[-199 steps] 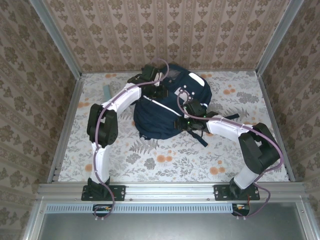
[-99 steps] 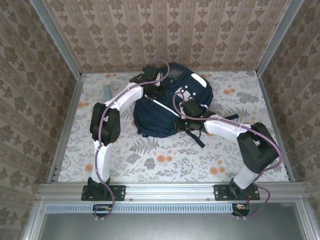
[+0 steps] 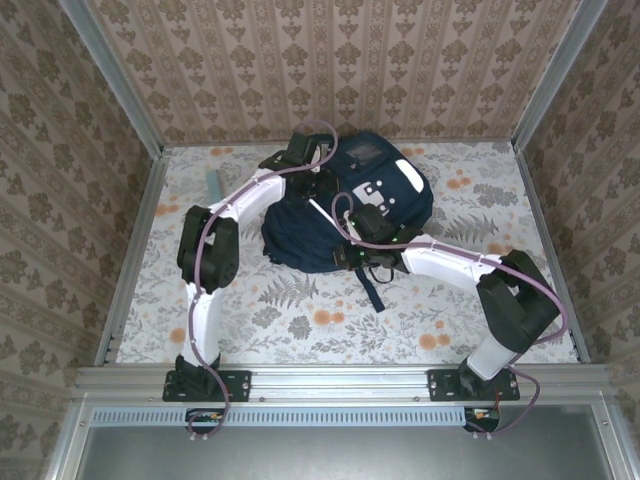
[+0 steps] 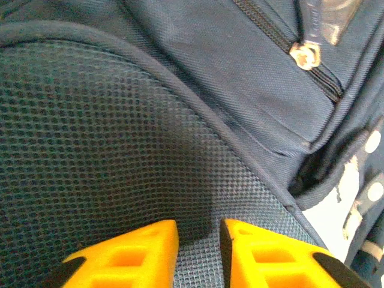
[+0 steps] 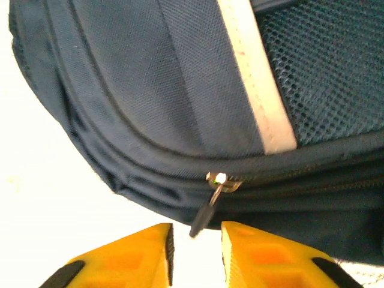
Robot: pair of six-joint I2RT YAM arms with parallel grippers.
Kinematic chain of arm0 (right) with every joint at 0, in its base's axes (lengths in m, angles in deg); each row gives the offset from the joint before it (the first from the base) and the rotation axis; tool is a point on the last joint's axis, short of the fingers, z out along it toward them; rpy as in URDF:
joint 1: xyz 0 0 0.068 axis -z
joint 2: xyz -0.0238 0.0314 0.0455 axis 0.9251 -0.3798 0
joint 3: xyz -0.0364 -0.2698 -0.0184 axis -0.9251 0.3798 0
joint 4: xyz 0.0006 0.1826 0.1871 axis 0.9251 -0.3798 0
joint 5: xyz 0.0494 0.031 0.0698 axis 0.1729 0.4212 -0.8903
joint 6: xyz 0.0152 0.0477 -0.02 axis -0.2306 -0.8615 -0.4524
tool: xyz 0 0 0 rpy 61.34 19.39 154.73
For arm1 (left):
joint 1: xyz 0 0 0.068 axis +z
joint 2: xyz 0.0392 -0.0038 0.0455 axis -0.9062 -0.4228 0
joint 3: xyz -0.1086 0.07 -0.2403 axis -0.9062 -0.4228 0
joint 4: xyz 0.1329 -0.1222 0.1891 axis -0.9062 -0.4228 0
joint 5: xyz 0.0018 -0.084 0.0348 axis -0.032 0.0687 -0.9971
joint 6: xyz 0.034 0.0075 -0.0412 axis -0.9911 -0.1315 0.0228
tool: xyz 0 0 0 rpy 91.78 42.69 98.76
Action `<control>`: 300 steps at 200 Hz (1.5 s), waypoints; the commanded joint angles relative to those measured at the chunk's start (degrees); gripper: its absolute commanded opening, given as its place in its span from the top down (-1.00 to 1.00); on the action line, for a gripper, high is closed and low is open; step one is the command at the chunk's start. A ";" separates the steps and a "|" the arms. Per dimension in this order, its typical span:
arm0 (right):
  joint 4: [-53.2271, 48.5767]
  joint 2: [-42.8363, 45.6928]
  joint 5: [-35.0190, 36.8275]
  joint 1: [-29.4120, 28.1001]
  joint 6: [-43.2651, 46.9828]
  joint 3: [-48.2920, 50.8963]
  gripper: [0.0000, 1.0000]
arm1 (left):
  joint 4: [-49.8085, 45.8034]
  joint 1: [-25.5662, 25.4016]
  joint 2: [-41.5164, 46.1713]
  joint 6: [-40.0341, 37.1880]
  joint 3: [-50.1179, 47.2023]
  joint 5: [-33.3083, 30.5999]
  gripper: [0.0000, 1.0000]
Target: Pack the student bag
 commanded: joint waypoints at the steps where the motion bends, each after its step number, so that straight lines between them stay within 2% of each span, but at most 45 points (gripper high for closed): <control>1: -0.84 6.14 -1.97 0.63 -3.48 2.60 0.05 | -4.07 1.10 3.61 -0.97 -3.45 1.69 0.27; 15: 0.05 9.18 -1.54 2.24 -6.24 4.39 -0.14 | -3.52 1.43 7.10 -1.19 -5.16 2.22 0.16; 46: -0.20 14.20 2.20 6.81 -18.36 6.16 -0.36 | -2.43 1.27 15.45 -1.50 -12.57 0.87 0.03; 73: -0.50 12.82 0.08 8.78 -28.24 4.29 -0.38 | -0.92 -0.32 23.34 -1.74 -22.28 -2.34 0.01; 85: -0.18 9.54 -0.84 9.42 -32.96 3.17 -0.36 | -0.19 -1.46 26.78 -1.98 -26.56 -3.74 0.01; 108: 3.30 4.22 -4.84 10.36 -38.32 1.02 -0.20 | 1.02 -4.63 32.58 -2.21 -33.84 -6.51 0.00; 141: 4.42 -2.82 -7.36 10.53 -38.44 -3.95 0.02 | 5.09 -9.77 37.24 0.19 -41.81 -6.79 0.00; 163: 6.79 -5.02 -7.99 10.72 -39.19 -4.45 0.09 | 8.79 -13.19 37.38 1.40 -44.91 -6.70 0.01; 202: 9.03 -6.33 -8.26 11.09 -40.32 -4.14 0.21 | 11.49 -16.87 32.46 1.05 -43.63 -6.27 0.07; 231: 10.63 -6.35 -8.74 11.26 -40.43 -3.77 0.52 | 13.78 -17.78 29.50 0.34 -42.29 -6.12 0.15; 269: 12.65 -5.31 -10.04 11.27 -40.14 -3.50 0.86 | 15.31 -18.38 27.29 -0.88 -41.63 -10.22 0.28; 300: 12.43 -4.28 -10.67 11.30 -39.91 -3.57 0.94 | 16.98 -18.43 26.60 -0.80 -41.59 -13.67 0.32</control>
